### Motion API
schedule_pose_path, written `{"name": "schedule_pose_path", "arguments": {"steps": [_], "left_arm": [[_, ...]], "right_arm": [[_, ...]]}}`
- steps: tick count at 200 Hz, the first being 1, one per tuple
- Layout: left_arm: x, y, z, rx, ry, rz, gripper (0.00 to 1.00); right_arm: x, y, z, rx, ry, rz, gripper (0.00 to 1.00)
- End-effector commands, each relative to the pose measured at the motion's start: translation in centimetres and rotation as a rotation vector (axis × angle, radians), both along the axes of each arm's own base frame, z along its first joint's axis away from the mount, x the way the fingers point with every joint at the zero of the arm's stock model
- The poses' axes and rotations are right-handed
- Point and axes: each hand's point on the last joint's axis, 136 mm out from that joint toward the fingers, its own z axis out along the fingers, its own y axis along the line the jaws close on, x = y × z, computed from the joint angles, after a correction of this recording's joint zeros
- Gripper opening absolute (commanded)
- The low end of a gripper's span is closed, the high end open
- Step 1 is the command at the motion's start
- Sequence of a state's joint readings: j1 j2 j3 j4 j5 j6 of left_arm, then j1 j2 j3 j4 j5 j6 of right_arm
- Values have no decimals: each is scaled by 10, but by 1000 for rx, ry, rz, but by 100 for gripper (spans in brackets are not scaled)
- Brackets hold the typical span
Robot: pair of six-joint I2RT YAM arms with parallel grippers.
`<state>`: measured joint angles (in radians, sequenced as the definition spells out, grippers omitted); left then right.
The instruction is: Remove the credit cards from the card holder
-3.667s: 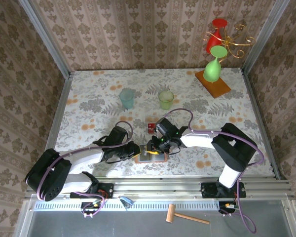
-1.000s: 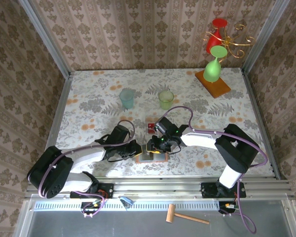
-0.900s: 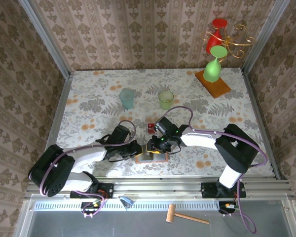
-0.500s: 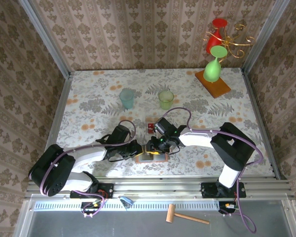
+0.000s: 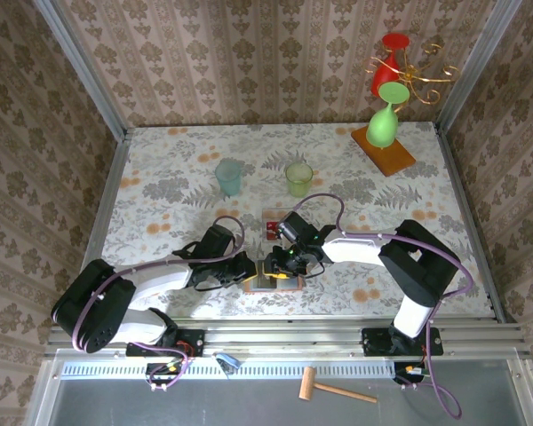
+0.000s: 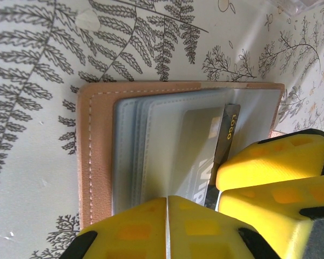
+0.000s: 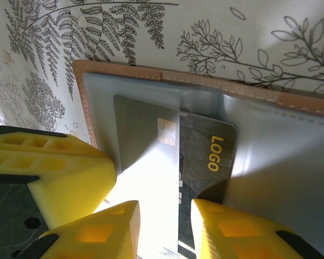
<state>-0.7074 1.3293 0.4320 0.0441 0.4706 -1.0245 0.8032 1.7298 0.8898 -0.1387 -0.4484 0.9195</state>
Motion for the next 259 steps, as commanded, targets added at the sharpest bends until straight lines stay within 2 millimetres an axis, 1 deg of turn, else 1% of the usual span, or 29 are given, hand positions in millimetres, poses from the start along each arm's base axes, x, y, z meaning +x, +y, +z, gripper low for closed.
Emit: {"name": "schedule_pose_path", "arguments": {"steps": [1,103,134,159,185,207,259], "left_arm": [[-4,3,-3,19,7,-6,10],[-5,5,-3,21,6,-2,10],[-2,2,4,10,-6,-1,10],[1,-1,12,-1,-20,-6,10],[2,-4,16,-4,-27,-17,10],[1,-5,15,0,-22,-24,9],[-2,-11,7,1,-2,-44,7]], "right_arm": [[4,-1,6,-19,-23,-3,31],[7,-2,9,-20,-27,0,31],[7,-3,13,-19,-34,-2,31],[9,-3,21,-8,-54,-7,31],[11,-3,27,14,-66,-16,31],[12,-6,29,32,-69,-34,31],[10,-14,21,68,-41,-71,29]]}}
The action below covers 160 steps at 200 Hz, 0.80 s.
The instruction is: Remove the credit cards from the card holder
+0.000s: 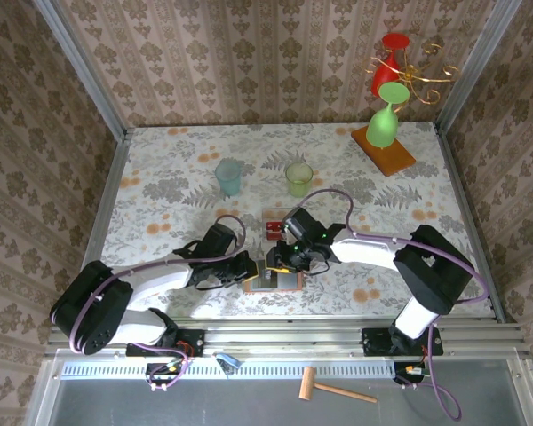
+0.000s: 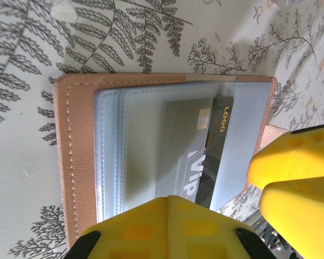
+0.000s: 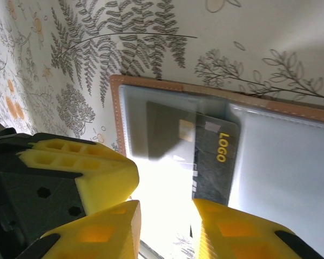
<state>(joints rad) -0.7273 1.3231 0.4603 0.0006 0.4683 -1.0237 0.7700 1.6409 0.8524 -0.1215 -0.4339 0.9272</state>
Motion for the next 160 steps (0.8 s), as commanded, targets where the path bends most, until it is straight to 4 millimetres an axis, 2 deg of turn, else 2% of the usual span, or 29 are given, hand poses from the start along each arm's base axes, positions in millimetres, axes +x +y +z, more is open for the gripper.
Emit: {"name": "schedule_pose_path", "arguments": {"steps": [1,71,160], "left_arm": [[1,-6,2,-5,-6,-25,7],[-3,3,-11,63,4,-31,5],[-5,5,-17,76,26,-33,5]], "right_arm": [[-1,-3,0,29,12,-24,29],[-5,-3,-16,58,60,-33,26],[-6,-12,-24,24,63,-48,25]]}}
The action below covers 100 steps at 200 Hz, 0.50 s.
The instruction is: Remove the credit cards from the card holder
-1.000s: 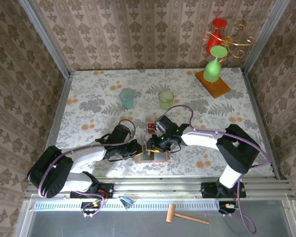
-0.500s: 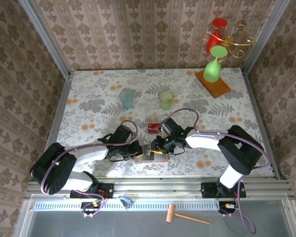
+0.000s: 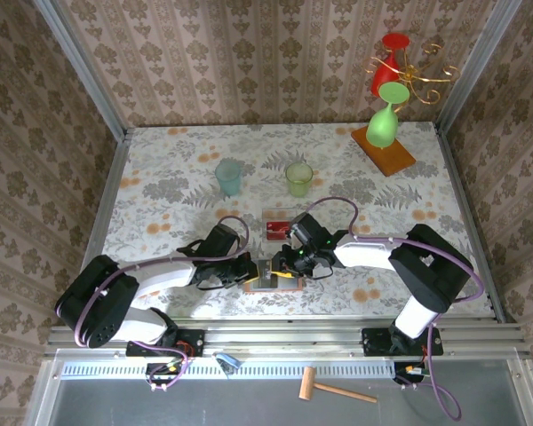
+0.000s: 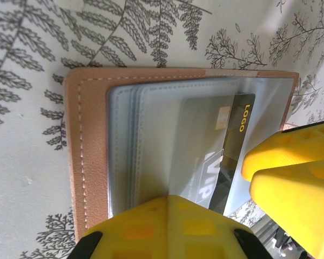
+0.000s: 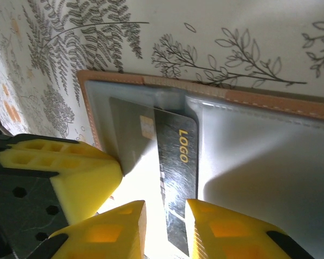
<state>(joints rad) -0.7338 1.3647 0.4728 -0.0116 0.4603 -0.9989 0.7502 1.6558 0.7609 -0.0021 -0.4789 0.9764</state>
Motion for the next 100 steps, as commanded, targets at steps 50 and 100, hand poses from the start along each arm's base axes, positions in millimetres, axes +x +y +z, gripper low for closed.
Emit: {"name": "schedule_pose_path", "arguments": {"steps": [50,100], "left_arm": [[-5,6,-10,50,20,-10,5],[-5,6,-10,51,25,-10,5]], "right_arm": [[-1,-6,-10,-20,21,-13,25],[-1,-8,-12,-27,23,-17,25]]}}
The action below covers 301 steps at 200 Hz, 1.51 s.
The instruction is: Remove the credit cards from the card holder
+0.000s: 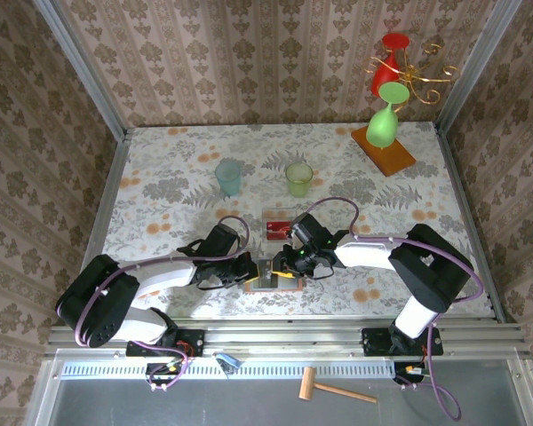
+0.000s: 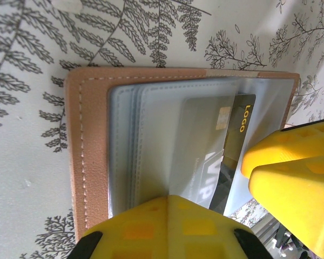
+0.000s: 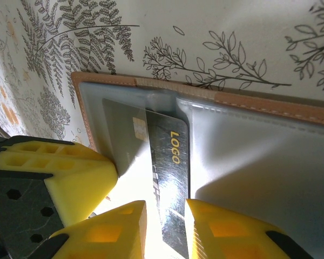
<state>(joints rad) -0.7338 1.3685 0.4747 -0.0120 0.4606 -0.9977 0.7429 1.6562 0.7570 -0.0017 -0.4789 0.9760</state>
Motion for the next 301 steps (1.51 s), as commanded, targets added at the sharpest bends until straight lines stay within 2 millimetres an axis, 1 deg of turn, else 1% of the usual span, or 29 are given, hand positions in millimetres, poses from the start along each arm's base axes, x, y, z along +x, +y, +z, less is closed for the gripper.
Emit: {"name": "schedule_pose_path", "arguments": {"steps": [1,38,70,95,121,168,229,285,301], "left_arm": [[-5,6,-9,49,23,-8,5],[-5,6,-9,51,24,-9,5],[-5,6,-10,54,26,-9,5],[-5,6,-9,53,26,-9,5],[-5,7,-10,55,27,-5,5],[-5,6,-10,53,28,-7,5],[-6,6,-11,55,32,-8,5],[-7,6,-12,55,35,-9,5],[-7,6,-12,54,35,-9,5]], "right_arm": [[-2,-6,-11,-24,21,-10,25],[-2,-6,-12,-24,24,-9,25],[-1,-3,-3,3,5,-12,25],[1,-6,1,-5,-7,-18,25],[0,-8,-5,-13,5,-18,25],[-3,-2,-15,20,43,-15,23],[-1,2,-11,63,37,-18,19],[-2,5,-15,81,55,-17,19],[-2,4,-14,79,53,-19,17]]}}
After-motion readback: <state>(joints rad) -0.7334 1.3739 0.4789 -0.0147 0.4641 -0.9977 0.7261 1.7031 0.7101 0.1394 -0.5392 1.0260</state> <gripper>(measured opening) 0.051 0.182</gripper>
